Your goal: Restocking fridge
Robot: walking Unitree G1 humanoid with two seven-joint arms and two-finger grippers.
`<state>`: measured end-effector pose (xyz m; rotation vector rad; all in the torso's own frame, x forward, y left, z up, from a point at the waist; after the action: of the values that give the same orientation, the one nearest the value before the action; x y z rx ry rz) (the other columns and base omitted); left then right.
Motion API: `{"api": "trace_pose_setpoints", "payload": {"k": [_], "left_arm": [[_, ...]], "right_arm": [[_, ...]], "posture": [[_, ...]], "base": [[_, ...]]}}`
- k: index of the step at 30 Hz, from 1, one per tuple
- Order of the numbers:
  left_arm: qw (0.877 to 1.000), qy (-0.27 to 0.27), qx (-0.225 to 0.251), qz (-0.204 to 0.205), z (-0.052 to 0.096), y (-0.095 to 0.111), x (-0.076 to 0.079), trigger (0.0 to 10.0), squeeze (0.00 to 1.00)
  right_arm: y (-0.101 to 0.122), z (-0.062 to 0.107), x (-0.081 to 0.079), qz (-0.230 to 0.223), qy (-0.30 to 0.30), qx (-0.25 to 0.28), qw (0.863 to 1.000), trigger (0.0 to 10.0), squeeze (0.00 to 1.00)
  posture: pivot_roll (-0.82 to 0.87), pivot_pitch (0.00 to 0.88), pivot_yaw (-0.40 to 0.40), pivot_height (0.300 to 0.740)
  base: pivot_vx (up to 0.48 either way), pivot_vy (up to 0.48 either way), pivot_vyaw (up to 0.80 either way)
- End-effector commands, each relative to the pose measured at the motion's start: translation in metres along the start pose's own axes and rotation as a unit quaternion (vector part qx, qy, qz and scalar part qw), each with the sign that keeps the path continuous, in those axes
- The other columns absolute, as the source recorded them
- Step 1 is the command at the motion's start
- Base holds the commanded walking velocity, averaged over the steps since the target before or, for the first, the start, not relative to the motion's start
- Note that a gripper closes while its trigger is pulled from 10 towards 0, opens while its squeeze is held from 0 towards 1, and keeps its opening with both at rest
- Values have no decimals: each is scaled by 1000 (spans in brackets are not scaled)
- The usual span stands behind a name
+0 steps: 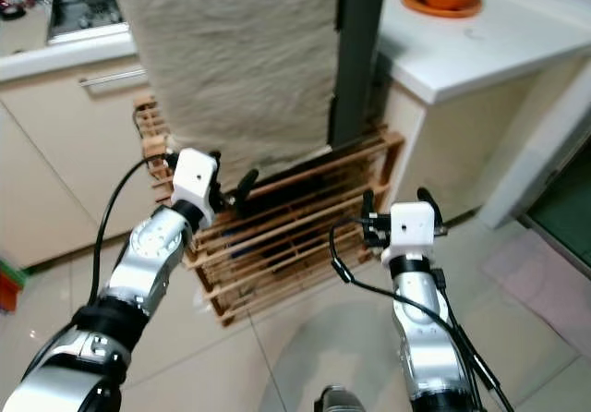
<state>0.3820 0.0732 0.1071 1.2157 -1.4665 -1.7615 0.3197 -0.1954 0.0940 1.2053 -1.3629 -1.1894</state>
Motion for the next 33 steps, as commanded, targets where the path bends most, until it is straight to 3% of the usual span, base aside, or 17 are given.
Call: {"api": "trace_pose_setpoints", "payload": {"k": [1,10,17,18,23,33], "left_arm": [[1000,-10,-2,0,0,-1,-1,10000,0],[1000,-25,-10,-16,0,-5,-2,10000,0],[999,-49,6,19,0,-1,5,10000,0],[997,-58,10,44,-1,1,9,10000,0],[995,-80,28,44,0,7,13,10000,0],[992,-113,58,29,1,17,24,10000,0]], "right_arm": [[5,-3,-1,3,-3,12,1000,10000,0],[-4,6,5,-7,-20,-1,1000,10000,0],[-4,6,6,-3,-22,-1,1000,10000,0],[-4,6,6,-2,-23,0,1000,10000,0],[-4,5,5,-2,-23,2,1000,10000,0],[-4,4,5,-1,-24,5,1000,10000,0]], "posture": [[-148,0,52,740],[-157,0,54,740],[-162,0,56,740],[-161,0,55,740],[-158,0,54,740],[-166,0,59,740]], "base": [[0,0,-638],[0,0,-642],[0,0,-645],[0,0,-644],[0,0,-644],[433,0,-655]]}}
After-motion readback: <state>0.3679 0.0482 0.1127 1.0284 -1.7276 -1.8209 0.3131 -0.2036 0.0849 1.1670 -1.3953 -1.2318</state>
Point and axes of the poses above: a point about 5 cm out from each wrist's last joint towards the gripper, its own z axis pointing back from the gripper into the wrist, its own y axis along the axis of the wrist's last joint, x = y × z, the point moved 5 cm from there along -z, pointing out of the wrist towards the gripper, and after that the axes turned 9 degrees about -z, right-handed, at the moved point
